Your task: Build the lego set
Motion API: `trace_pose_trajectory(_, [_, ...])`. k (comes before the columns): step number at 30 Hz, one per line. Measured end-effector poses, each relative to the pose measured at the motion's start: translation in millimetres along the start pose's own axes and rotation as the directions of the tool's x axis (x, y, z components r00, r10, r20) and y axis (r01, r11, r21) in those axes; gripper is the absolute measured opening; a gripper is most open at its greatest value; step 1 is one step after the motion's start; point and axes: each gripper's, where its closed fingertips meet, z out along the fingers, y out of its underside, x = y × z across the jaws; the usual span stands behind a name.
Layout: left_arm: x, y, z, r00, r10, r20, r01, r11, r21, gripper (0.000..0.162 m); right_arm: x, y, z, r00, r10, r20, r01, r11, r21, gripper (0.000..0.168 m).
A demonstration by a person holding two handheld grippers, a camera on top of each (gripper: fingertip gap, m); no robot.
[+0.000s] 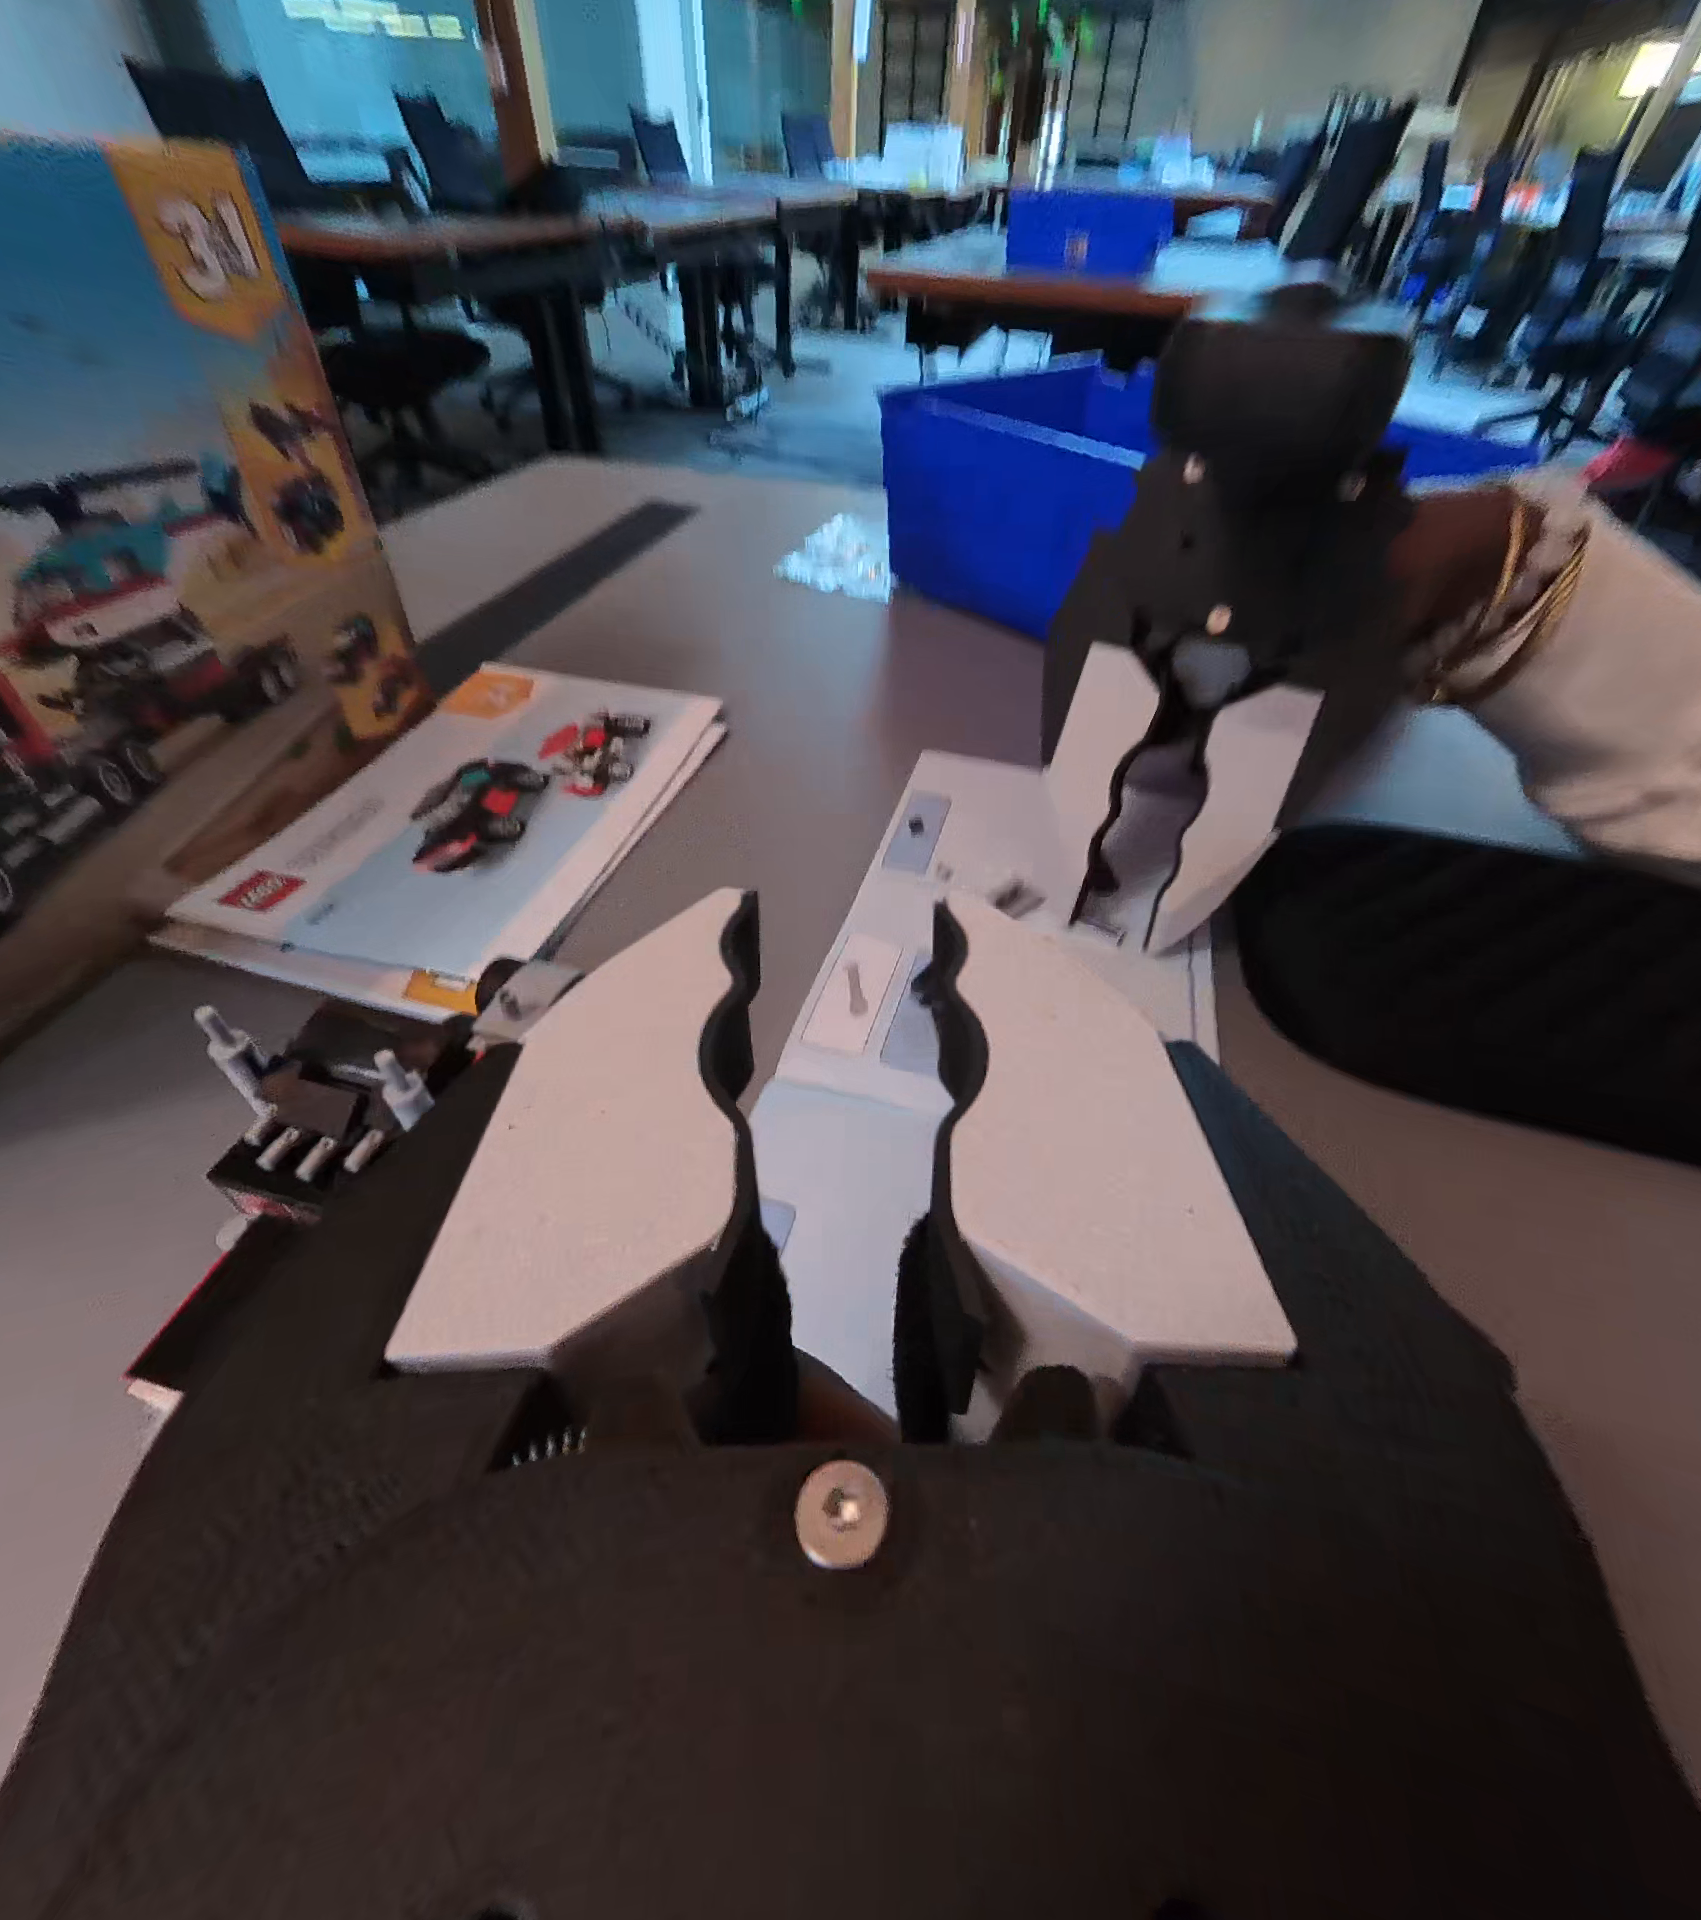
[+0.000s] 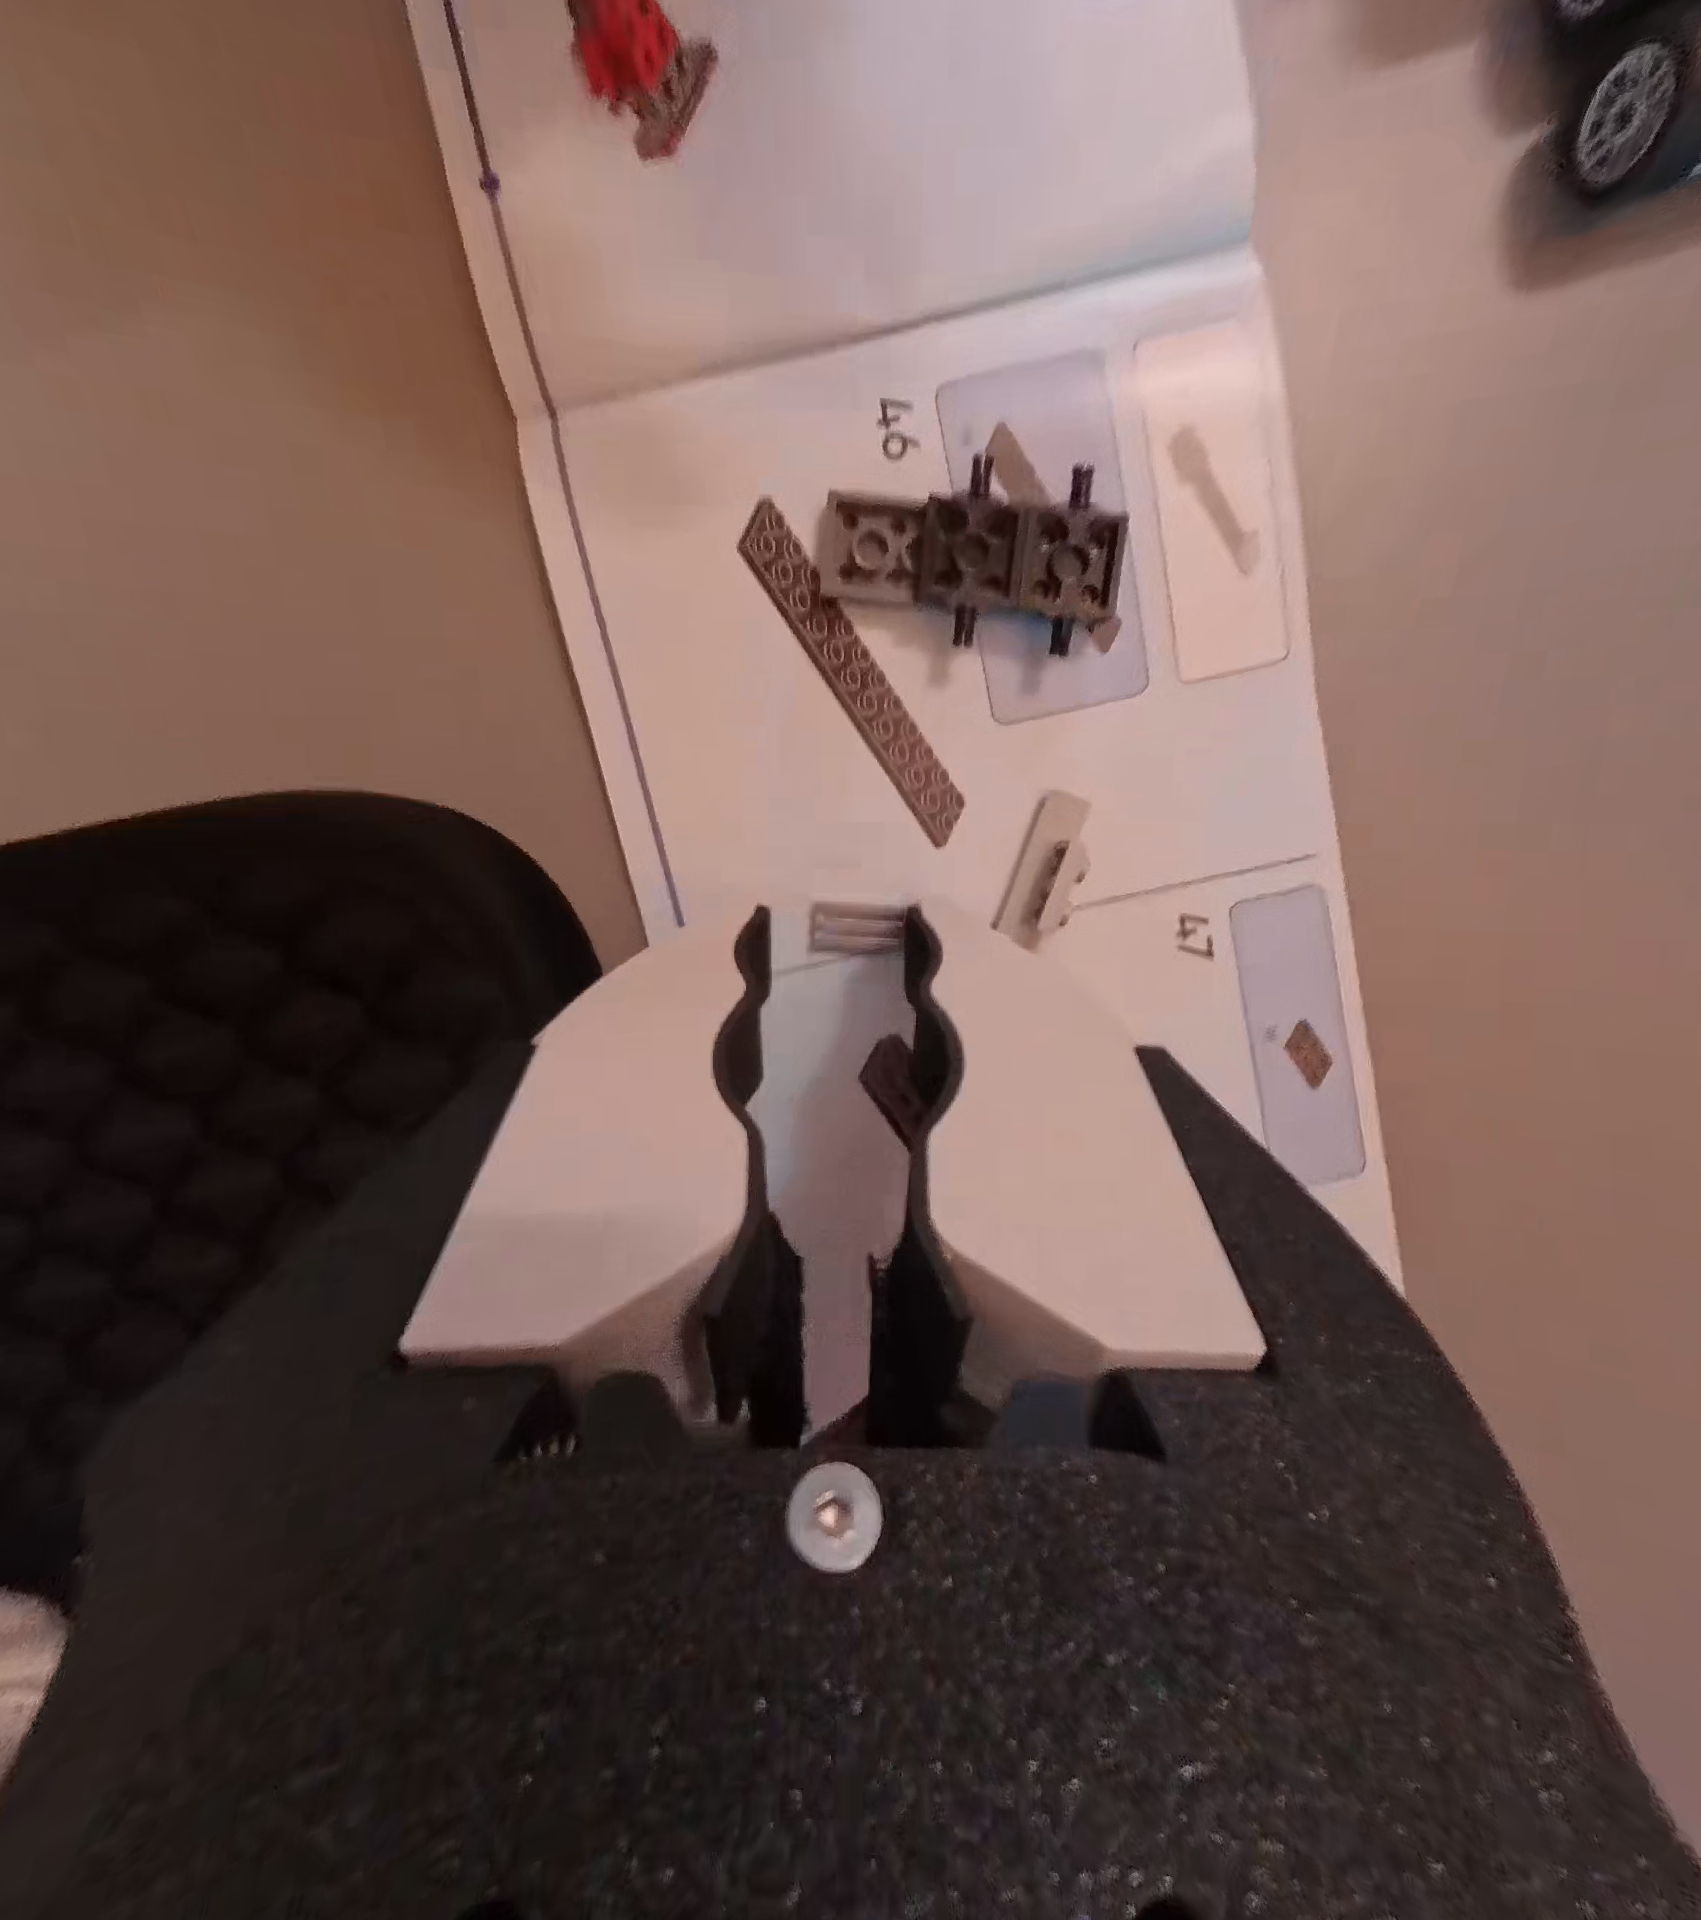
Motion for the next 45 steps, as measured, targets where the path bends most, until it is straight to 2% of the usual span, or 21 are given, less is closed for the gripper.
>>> trace_pose_trajectory(2, [-1.4, 9.2, 3.3, 1.0, 0.027, 0.011, -0.027, 0.998, -0.05, 0.033, -2.4, -9.4, -4.6, 1.0, -0.007, 0.023, 0.005, 0.998, 0.07, 0.033])
trace_pose_trajectory(4, [-6.7, 10.6, 3.1, 0.998, 0.044, 0.043, -0.042, 0.998, -0.052, 0.033, -1.0, -23.4, -12.1, 1.0, -0.014, 0.027, 0.009, 0.985, 0.175, 0.032])
trace_pose_trajectory(6, [-14.4, 8.2, 0.8, 0.995, 0.048, 0.085, -0.046, 0.999, -0.025, 0.033, 10.3, -44.4, -16.6, 1.0, -0.001, -0.02, 0.007, 0.952, 0.307, 0.03])
trace_pose_trajectory(8, [-19.4, 4.1, -2.4, 0.993, 0.045, 0.109, -0.047, 0.999, 0.019, 0.033, 18.5, -60.3, -12.7, 0.999, 0.025, -0.045, -0.006, 0.926, 0.377, 0.034])
trace_pose_trajectory(15, [-29.5, -17.3, -19.6, 0.989, 0.004, 0.151, -0.033, 0.981, 0.19, 0.031, 28.9, -60.7, 14.4, 0.994, 0.078, -0.072, -0.051, 0.947, 0.318, 0.044])
trace_pose_trajectory(17, [-32.2, -17.5, -21.4, 0.988, -0.013, 0.155, -0.019, 0.979, 0.204, 0.031, 28.4, -58.1, 19.8, 0.995, 0.073, -0.063, -0.051, 0.952, 0.302, 0.038])
trace_pose_trajectory(21, [-35.7, -6.9, -17.4, 0.986, -0.01, 0.165, -0.016, 0.988, 0.154, 0.031, 26.6, -59.5, 16.1, 0.997, 0.043, -0.061, -0.021, 0.945, 0.326, 0.033])
trace_pose_trajectory(28, [-35.6, 11.1, -7.6, 0.986, 0.025, 0.166, -0.033, 0.999, 0.042, 0.03, 44.0, -52.5, -1.2, 0.986, 0.141, -0.092, -0.091, 0.906, 0.414, 0.033])
trace_pose_trajectory(30, [-35.5, 11.8, -7.3, 0.986, 0.026, 0.167, -0.033, 0.999, 0.038, 0.03, 46.0, -55.7, -8.9, 0.984, 0.152, -0.09, -0.094, 0.882, 0.463, 0.033])
trace_pose_trajectory(32, [-37.9, 10.8, -9.0, 0.983, 0.017, 0.181, -0.026, 0.998, 0.048, 0.03, 58.1, -55.9, -24.1, 0.967, 0.227, -0.116, -0.133, 0.838, 0.53, 0.033])
trace_pose_trajectory(34, [-44.5, 6.4, -13.6, 0.976, -0.008, 0.218, -0.011, 0.996, 0.084, 0.03, 77.0, -53.3, -47.9, 0.923, 0.356, -0.148, -0.192, 0.756, 0.625, 0.033])
trace_pose_trajectory(37, [-60.9, -8.0, -30.2, 0.95, -0.08, 0.301, 0.018, 0.979, 0.203, 0.029, 86.1, -53.6, -75.0, 0.888, 0.438, -0.141, -0.204, 0.649, 0.733, 0.033])
trace_pose_trajectory(40, [-71.8, -26.4, -53.2, 0.933, -0.157, 0.324, 0.038, 0.937, 0.346, 0.029, 77.3, -56.9, -65.7, 0.912, 0.392, -0.119, -0.205, 0.689, 0.696, 0.033])
trace_pose_trajectory(42, [-74.7, -38.3, -66.4, 0.932, -0.185, 0.31, 0.051, 0.918, 0.393, 0.029, 60.2, -70.2, -50.0, 0.952, 0.298, -0.065, -0.184, 0.73, 0.658, 0.033])
trace_pose_trajectory(45, [-75.4, -38.8, -79.6, 0.945, -0.127, 0.301, 0.035, 0.955, 0.294, 0.029, 36.7, -90.9, -22.3, 0.987, 0.159, -0.018, -0.122, 0.817, 0.564, 0.033])
